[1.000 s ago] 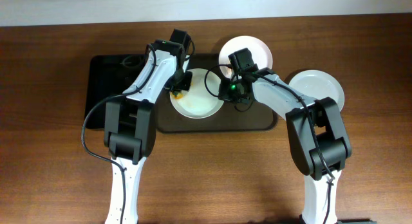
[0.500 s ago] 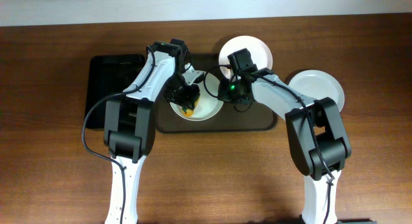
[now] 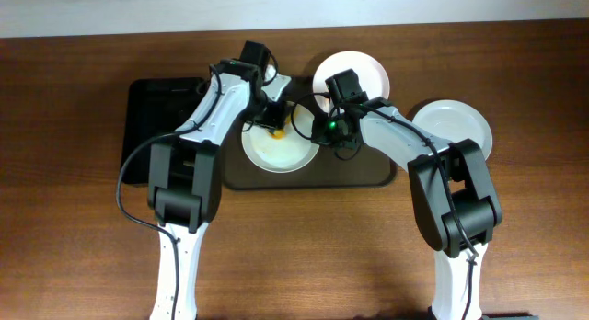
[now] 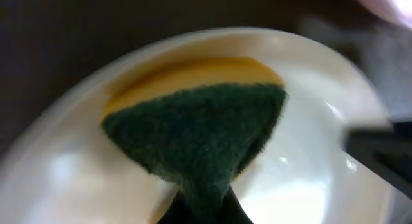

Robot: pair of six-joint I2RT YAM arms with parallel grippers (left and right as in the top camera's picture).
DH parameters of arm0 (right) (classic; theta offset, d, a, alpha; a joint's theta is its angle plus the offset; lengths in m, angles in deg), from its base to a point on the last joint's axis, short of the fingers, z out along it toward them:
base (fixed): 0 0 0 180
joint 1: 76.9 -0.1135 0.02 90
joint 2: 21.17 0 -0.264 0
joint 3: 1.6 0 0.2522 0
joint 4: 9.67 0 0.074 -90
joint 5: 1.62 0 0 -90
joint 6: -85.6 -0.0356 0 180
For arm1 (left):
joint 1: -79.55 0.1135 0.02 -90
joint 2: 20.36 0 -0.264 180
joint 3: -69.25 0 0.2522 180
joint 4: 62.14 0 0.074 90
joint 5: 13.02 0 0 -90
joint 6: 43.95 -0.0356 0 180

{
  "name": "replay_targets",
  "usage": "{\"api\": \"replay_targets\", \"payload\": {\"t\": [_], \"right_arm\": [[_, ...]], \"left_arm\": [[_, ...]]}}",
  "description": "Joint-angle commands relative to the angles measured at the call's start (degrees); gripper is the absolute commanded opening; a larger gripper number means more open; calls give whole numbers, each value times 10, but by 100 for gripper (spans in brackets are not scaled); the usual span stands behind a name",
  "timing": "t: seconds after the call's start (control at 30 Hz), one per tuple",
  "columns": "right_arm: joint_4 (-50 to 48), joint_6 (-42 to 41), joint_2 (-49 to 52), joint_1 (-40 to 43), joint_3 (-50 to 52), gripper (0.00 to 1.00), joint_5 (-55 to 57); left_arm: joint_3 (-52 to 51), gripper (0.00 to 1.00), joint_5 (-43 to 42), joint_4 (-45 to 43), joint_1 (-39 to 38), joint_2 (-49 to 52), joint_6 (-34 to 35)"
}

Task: Clean dirty plates on tray and stack at the side
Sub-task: 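Scrub the plate with the sponge in left gripper while right holds rim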

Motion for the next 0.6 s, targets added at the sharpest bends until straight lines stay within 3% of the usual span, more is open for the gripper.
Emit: {"api": "replay_targets", "payload": {"t": [0.0, 0.27, 0.4, 0.57], "right_arm": [[5, -1, 11, 2, -5, 4, 12], [4, -1, 11, 2, -5, 4, 12], [4, -1, 11, 2, -5, 4, 12], [5, -1, 11, 2, -5, 4, 12]], "left_arm": [[-13, 1, 151, 28, 24, 27, 103], [-13, 1, 100, 187, 27, 27, 84], [-13, 1, -66, 252, 18, 27, -57], [-13, 1, -166, 220, 13, 27, -98]]}}
